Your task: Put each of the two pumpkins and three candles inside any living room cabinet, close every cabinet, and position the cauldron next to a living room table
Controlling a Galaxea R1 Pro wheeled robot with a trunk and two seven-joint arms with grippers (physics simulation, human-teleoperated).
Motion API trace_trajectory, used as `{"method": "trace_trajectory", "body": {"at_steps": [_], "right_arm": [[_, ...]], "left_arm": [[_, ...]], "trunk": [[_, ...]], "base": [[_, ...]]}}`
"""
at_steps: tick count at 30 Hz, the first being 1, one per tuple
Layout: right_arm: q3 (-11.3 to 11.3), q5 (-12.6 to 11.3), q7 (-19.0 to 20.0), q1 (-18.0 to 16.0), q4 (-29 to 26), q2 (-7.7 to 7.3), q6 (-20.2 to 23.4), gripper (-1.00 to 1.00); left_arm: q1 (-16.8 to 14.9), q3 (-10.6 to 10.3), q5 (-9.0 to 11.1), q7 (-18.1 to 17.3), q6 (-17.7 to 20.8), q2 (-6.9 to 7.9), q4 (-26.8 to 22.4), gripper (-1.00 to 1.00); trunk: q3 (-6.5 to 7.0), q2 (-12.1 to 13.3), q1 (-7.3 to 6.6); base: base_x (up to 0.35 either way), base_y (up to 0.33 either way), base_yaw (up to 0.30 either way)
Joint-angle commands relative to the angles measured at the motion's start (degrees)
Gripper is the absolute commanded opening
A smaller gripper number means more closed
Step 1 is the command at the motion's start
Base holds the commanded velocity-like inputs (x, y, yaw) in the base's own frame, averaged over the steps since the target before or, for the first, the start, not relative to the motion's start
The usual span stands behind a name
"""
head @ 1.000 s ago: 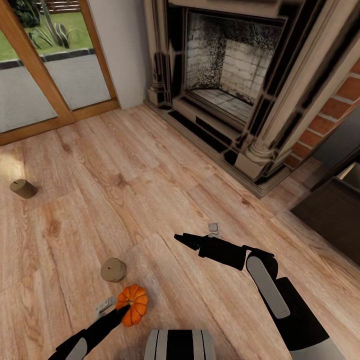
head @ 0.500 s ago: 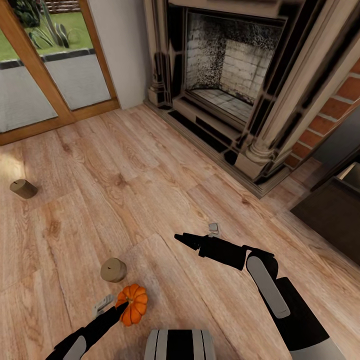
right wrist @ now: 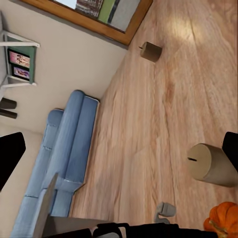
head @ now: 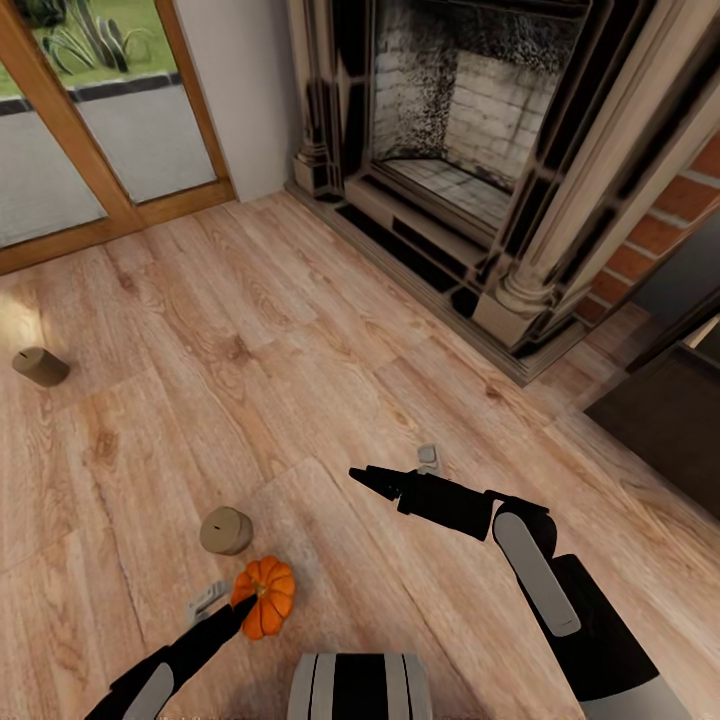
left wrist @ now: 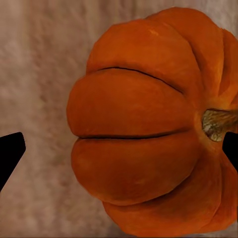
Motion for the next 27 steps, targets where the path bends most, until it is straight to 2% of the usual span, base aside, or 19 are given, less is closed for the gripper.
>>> {"method": "trace_trajectory", "body": {"at_steps": [1,10,17,27], "right_arm": [[0.0,-0.3,-0.1,0.0,0.0,-0.03,0.3,1.0],[0.0,-0.4,0.0,0.0,0.1,-0.07,0.2,1.0],[0.0,-0.4,0.0,0.0,0.1,-0.13,0.3,1.0],[0.0,-0.4,0.0,0.0,0.1,-0.13,0.2,1.0]], "left_arm": [[0.0,0.3,0.6,-0.3,0.6,-0.02,-0.1,1.0],[0.0,0.3,0.6,-0.3,0.6,-0.2,-0.4,1.0],[0.0,0.2,0.6,-0.7,0.8,-0.38,-0.5,1.0],[0.0,-0.1,0.5,-0.9,1.0,-0.63,-1.8,1.0]], "trunk": [[-0.26,0.0,0.01],[-0.48,0.0,0.04],[-2.03,-0.1,0.22],[-2.03,-0.1,0.22]], "base": [[0.0,0.0,0.0],[0.0,0.0,0.0],[0.0,0.0,0.0],[0.0,0.0,0.0]]}}
